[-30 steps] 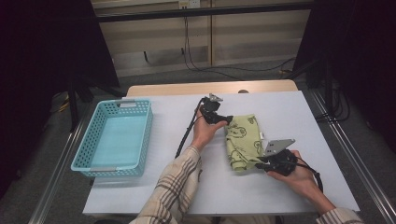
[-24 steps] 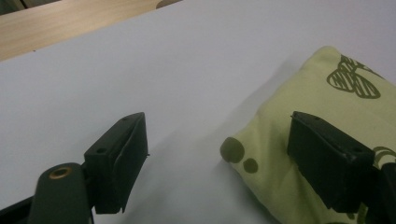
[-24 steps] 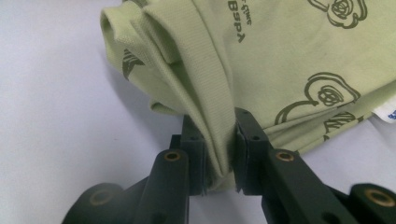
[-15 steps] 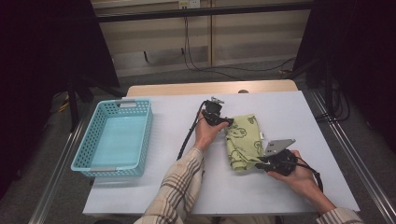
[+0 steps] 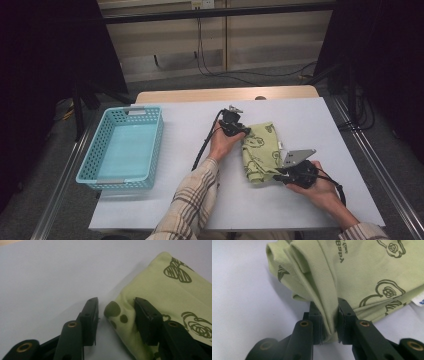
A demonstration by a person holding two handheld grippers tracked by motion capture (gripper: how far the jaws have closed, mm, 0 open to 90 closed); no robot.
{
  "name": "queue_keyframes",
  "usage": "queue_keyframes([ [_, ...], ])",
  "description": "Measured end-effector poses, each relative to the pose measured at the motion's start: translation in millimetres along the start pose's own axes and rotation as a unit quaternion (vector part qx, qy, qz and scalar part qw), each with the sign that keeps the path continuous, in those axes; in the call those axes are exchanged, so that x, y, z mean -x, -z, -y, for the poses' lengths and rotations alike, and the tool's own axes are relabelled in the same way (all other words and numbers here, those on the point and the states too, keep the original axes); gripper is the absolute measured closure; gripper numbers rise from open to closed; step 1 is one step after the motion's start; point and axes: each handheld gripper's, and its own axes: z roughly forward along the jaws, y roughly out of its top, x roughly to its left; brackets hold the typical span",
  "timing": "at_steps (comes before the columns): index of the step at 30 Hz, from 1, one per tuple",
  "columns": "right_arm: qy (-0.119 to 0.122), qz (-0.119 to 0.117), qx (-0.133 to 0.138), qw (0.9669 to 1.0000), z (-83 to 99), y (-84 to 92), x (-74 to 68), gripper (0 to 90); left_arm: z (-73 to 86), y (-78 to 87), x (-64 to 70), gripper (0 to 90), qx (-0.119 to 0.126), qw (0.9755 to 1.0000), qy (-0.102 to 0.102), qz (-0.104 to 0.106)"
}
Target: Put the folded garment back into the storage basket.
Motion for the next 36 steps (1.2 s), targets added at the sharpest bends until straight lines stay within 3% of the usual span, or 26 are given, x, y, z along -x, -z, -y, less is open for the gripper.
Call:
queue_keyframes([
  [2,0.002,0.002,-0.001,1.0,-0.1,-0.2,0.0,76.3,0.5,-0.9,0.2,66.7,0.002,0.9998,0.015,0.011],
  [7,-0.001,0.0,0.001,1.0,0.1,-0.1,-0.2,76.3,0.7,-1.1,1.6,74.7,0.003,0.9995,0.025,0.02],
  [8,-0.003,0.001,0.001,1.0,0.1,0.1,-0.6,76.3,0.4,-0.8,0.8,76.0,0.002,0.9997,0.012,0.021],
  [10,-0.003,0.001,0.002,1.0,0.3,-0.2,-0.4,76.3,0.9,-0.4,2.1,77.8,0.004,0.9997,0.015,0.016],
  [18,-0.004,0.002,0.009,0.9999,1.1,0.0,-0.6,76.3,-0.7,0.9,5.2,81.2,0.008,0.9999,0.009,0.006],
  [19,-0.004,0.003,0.01,0.9999,1.2,0.2,-0.7,76.3,-0.5,0.7,6.0,81.4,0.011,0.9997,0.019,0.007],
  [20,-0.004,0.003,0.01,0.9999,1.2,0.2,-0.7,76.3,-0.8,1.1,5.0,81.5,0.012,0.9998,0.013,0.013],
  [21,-0.004,0.003,0.011,0.9999,1.3,0.2,-0.8,76.4,-0.7,2.1,6.4,81.6,0.009,0.9998,0.019,0.004],
  [25,-0.002,0.009,0.012,0.9999,1.3,1.3,-1.0,76.4,-2.9,5.1,8.7,81.7,0.014,0.9997,0.021,0.002],
  [29,-0.003,0.008,0.021,0.9997,1.1,2.9,-1.8,76.4,-5.4,8.8,9.3,81.7,0.016,0.9998,0.008,0.003],
  [31,-0.002,0.016,0.021,0.9996,1.0,4.5,-2.2,76.4,-6.0,10.1,10.7,81.7,0.023,0.9995,0.02,0.003],
  [34,-0.003,0.017,0.028,0.9995,0.8,5.2,-2.4,76.5,-7.2,12.0,9.9,81.7,0.019,0.9998,0.009,0.003],
  [36,-0.006,0.024,0.033,0.9991,0.4,7.5,-3.7,76.4,-8.0,14.2,10.2,81.7,0.024,0.9995,0.02,0.003],
])
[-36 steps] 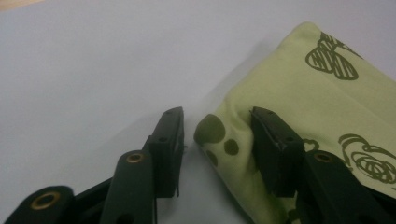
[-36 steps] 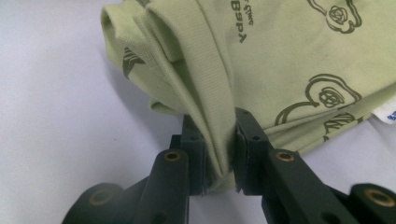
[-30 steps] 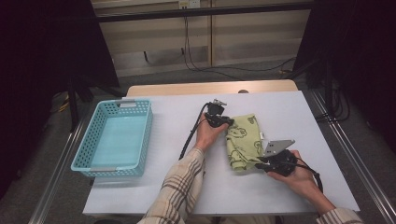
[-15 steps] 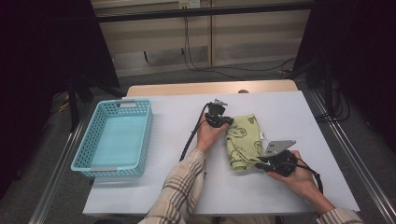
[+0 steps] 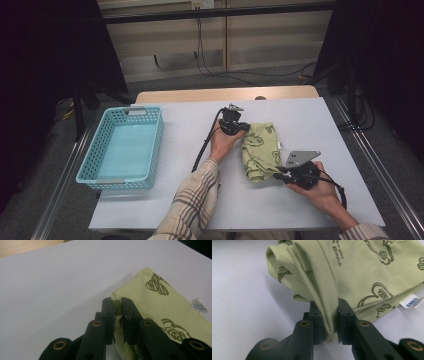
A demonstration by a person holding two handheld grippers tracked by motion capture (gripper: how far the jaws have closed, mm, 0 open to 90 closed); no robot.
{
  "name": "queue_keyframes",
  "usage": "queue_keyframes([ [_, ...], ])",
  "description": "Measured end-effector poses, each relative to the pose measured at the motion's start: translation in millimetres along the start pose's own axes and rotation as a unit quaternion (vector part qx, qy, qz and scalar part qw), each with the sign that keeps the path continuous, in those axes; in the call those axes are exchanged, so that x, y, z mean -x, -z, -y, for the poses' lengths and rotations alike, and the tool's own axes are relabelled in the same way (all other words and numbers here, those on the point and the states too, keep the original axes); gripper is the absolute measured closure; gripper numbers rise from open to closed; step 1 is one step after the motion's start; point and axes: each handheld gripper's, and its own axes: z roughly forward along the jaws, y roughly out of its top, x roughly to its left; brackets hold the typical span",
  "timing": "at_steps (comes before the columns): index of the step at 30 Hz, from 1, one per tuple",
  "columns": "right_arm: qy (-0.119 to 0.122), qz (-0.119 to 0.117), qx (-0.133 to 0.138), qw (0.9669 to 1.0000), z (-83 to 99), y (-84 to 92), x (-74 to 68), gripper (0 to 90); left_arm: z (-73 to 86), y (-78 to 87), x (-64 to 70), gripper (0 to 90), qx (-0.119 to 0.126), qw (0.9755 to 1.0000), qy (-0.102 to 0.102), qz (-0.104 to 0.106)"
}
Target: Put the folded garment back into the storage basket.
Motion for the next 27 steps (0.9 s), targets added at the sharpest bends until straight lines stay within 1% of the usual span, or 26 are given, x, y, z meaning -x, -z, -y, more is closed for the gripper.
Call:
queue_keyframes([
  [3,0.001,0.001,0.01,0.9999,-0.5,1.3,0.0,76.4,-0.4,2.5,-1.1,81.7,0.004,1.0,0.003,0.005],
  [5,-0.004,0.001,0.015,0.9999,-0.8,2.5,-1.0,76.5,-1.0,4.6,-1.9,81.7,0.002,1.0,-0.001,0.004],
  [6,-0.001,0.006,0.018,0.9998,-1.1,3.6,-0.9,76.4,-1.2,5.5,-1.8,81.7,0.002,1.0,-0.003,0.002],
  [7,-0.006,0.006,0.02,0.9998,-1.3,4.2,-1.6,76.4,-1.0,5.9,-2.1,81.7,0.009,0.9999,-0.005,0.002],
  [8,-0.004,0.005,0.026,0.9996,-1.3,4.4,-1.3,76.4,-1.3,7.3,-2.1,81.7,0.001,1.0,-0.008,0.0],
  [9,-0.004,0.008,0.026,0.9996,-1.4,5.1,-1.5,76.5,-1.5,8.2,-2.0,81.7,0.004,1.0,-0.006,0.001],
  [10,-0.003,0.009,0.031,0.9995,-1.7,5.6,-1.8,76.4,-1.6,8.8,-2.6,81.7,0.006,0.9999,-0.009,0.002],
  [11,-0.003,0.01,0.033,0.9994,-1.9,5.9,-1.9,76.4,-1.7,9.5,-2.6,81.7,0.009,0.9999,-0.005,0.002],
  [12,-0.004,0.012,0.037,0.9992,-2.0,6.4,-2.2,76.5,-2.2,10.5,-3.0,81.7,0.009,0.9999,-0.006,0.002],
  [13,-0.008,0.013,0.037,0.9992,-2.5,7.1,-3.1,76.5,-2.6,11.8,-2.8,81.7,0.01,0.9999,-0.006,0.001],
  [14,-0.005,0.016,0.04,0.9991,-2.9,7.6,-3.3,76.5,-3.1,12.7,-3.0,81.7,0.011,0.9999,-0.007,0.0],
  [15,-0.007,0.016,0.042,0.999,-3.5,8.3,-3.9,76.5,-4.1,14.1,-3.7,81.7,0.01,0.9999,-0.012,0.001],
  [16,-0.007,0.015,0.044,0.9989,-3.9,8.8,-4.3,76.4,-4.3,14.4,-2.5,81.7,0.015,0.9998,-0.01,-0.002],
  [17,-0.008,0.015,0.047,0.9987,-4.4,8.9,-4.4,76.4,-5.3,15.8,-2.9,81.7,0.011,0.9999,-0.012,0.003],
  [19,-0.012,0.015,0.05,0.9985,-5.4,9.6,-5.2,76.5,-6.1,17.5,-3.1,81.8,0.013,0.9999,-0.009,0.002],
  [20,-0.009,0.015,0.052,0.9985,-5.8,9.8,-5.5,76.5,-6.2,17.9,-2.9,81.8,0.015,0.9999,-0.006,0.001],
  [22,-0.01,0.016,0.056,0.9982,-7.0,10.1,-6.9,76.5,-6.9,20.2,-3.5,81.7,0.014,0.9998,-0.012,0.001],
  [24,-0.01,0.016,0.06,0.998,-8.7,10.5,-8.5,76.5,-7.6,22.1,-3.3,81.7,0.015,0.9998,-0.01,0.001],
  [25,-0.009,0.016,0.062,0.9979,-9.0,10.4,-8.8,76.4,-8.5,23.7,-3.2,81.8,0.014,0.9998,-0.012,-0.002],
  [27,-0.008,0.016,0.065,0.9977,-10.2,11.0,-9.6,76.5,-9.4,25.6,-3.4,81.7,0.014,0.9998,-0.016,0.001],
])
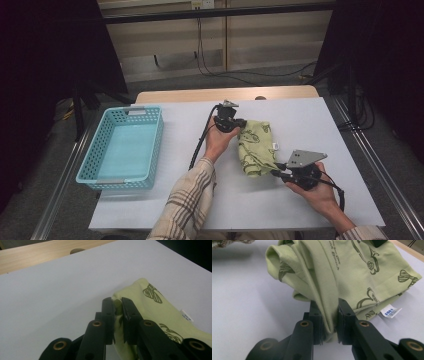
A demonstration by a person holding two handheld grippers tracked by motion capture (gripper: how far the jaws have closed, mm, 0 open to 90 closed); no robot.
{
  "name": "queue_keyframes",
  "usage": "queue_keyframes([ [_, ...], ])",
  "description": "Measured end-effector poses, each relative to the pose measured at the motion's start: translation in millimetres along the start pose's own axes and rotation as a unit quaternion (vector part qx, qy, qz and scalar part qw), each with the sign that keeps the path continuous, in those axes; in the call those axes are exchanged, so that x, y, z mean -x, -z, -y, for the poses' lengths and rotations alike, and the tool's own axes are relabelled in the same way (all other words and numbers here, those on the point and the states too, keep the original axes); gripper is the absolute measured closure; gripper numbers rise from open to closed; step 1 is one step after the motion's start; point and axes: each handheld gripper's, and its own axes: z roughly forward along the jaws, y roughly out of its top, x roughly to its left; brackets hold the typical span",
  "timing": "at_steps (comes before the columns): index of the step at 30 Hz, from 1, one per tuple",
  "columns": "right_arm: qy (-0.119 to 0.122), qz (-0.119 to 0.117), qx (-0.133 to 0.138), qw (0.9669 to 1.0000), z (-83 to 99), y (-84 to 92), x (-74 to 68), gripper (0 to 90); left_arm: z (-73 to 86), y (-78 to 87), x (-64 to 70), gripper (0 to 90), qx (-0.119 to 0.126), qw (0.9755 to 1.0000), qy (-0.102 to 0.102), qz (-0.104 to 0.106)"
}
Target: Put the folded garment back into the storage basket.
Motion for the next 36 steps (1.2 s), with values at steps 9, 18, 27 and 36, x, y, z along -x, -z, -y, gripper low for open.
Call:
queue_keyframes([
  [9,-0.004,0.002,0.018,0.9998,-6.1,2.1,-1.4,76.5,-2.6,9.9,-2.9,81.8,0.008,0.9999,-0.003,-0.007],
  [18,-0.005,-0.005,0.032,0.9995,-13.3,3.1,-0.6,76.5,0.9,15.3,-7.7,81.8,0.013,0.9999,0.005,-0.005],
  [27,-0.007,-0.013,0.043,0.9989,-19.6,2.0,-2.4,76.5,-4.7,29.1,-8.7,81.8,0.022,0.9997,-0.001,-0.013],
  [36,-0.01,-0.027,0.054,0.9981,-27.8,-2.9,-5.5,76.5,-7.3,41.4,-12.6,81.8,0.024,0.9995,-0.005,-0.02],
])
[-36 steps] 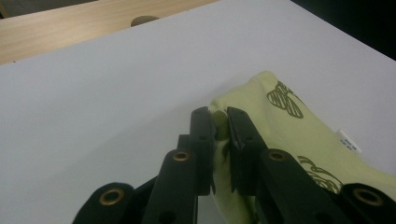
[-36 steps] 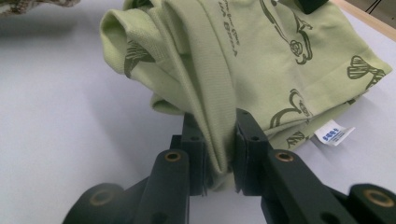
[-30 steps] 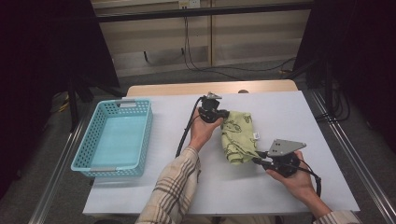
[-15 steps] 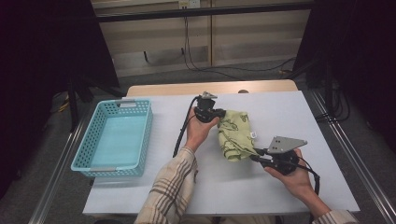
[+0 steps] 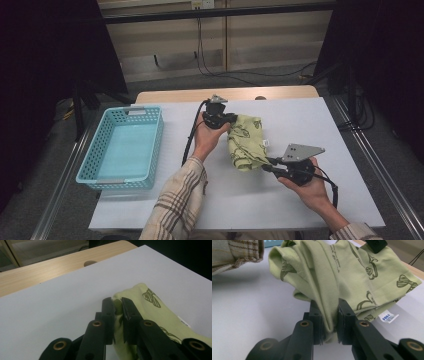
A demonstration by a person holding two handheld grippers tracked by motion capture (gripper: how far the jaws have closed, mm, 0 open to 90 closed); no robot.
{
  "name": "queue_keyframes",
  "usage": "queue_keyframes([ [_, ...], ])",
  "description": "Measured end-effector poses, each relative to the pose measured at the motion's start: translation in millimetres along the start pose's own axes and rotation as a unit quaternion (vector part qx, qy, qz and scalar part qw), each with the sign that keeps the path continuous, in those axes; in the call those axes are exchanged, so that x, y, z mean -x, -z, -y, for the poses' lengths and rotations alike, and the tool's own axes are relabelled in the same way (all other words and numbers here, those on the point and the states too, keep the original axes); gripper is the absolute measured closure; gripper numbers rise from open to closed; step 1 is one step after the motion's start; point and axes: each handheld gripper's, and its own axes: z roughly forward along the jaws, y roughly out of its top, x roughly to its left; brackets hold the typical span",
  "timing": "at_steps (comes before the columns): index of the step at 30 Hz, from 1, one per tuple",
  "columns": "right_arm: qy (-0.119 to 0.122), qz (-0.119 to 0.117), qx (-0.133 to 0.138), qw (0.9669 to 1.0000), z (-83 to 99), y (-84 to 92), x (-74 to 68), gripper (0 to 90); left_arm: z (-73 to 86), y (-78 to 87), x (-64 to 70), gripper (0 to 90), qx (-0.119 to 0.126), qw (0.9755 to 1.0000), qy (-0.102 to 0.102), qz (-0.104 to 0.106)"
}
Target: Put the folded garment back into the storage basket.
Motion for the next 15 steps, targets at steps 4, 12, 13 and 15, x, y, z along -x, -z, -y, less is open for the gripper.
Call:
queue_keyframes([
  [4,0.001,-0.003,0.002,1.0,-4.6,-3.5,-2.1,76.5,-1.0,5.6,-2.9,81.7,0.002,1.0,-0.002,-0.008],
  [12,0.006,-0.013,0.012,0.9998,-13.7,-7.6,-5.0,76.5,-5.3,16.4,-7.1,81.8,-0.005,0.9996,-0.022,-0.015],
  [13,0.006,-0.012,0.014,0.9998,-14.8,-8.1,-5.2,76.5,-5.0,16.4,-5.9,81.8,0.007,0.9999,-0.008,-0.013],
  [15,0.005,-0.013,0.015,0.9998,-17.1,-9.0,-6.0,76.5,-5.8,19.6,-8.1,81.8,0.009,0.9998,-0.009,-0.016],
])
